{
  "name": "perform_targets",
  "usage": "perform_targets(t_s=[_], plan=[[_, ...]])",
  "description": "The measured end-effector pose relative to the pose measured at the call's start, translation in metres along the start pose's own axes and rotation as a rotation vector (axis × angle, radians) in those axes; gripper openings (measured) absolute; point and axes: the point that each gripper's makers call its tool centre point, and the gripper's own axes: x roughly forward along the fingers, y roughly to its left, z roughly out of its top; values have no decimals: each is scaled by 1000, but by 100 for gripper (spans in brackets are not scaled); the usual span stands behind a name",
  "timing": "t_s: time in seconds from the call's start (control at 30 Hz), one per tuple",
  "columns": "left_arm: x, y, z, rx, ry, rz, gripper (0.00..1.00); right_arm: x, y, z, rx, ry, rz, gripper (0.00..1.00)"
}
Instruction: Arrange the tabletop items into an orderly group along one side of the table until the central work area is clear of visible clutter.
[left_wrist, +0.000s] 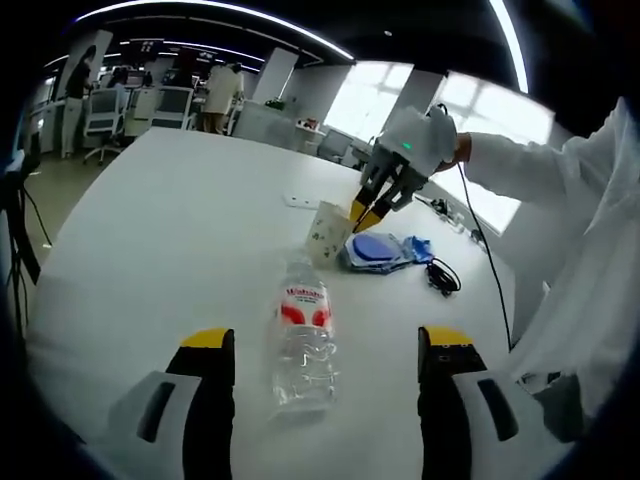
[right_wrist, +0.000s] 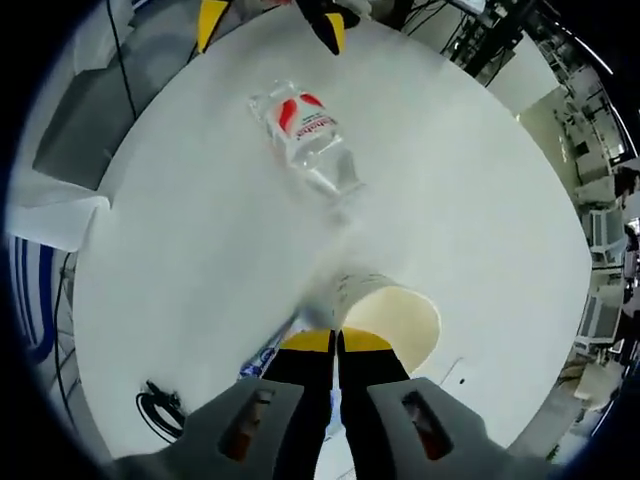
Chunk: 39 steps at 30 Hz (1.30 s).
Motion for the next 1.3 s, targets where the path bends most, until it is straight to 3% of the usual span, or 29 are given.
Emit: perform_targets(t_s=[0.37,0.77,1.0,1.3], plan=[[1,-1,-2,-2,4,-1,76,1,2,4,-9,-5,14,0],[-1,-3,-3,-3,3,0,76,-2,2,5,14,-20,-9,10],[-1,-6,-2,2,3,-4,76,-8,4,10,63,-64,-34,17],[0,-11,0,18,8,-12,76,-21,0,15,138,-138,-97,20]])
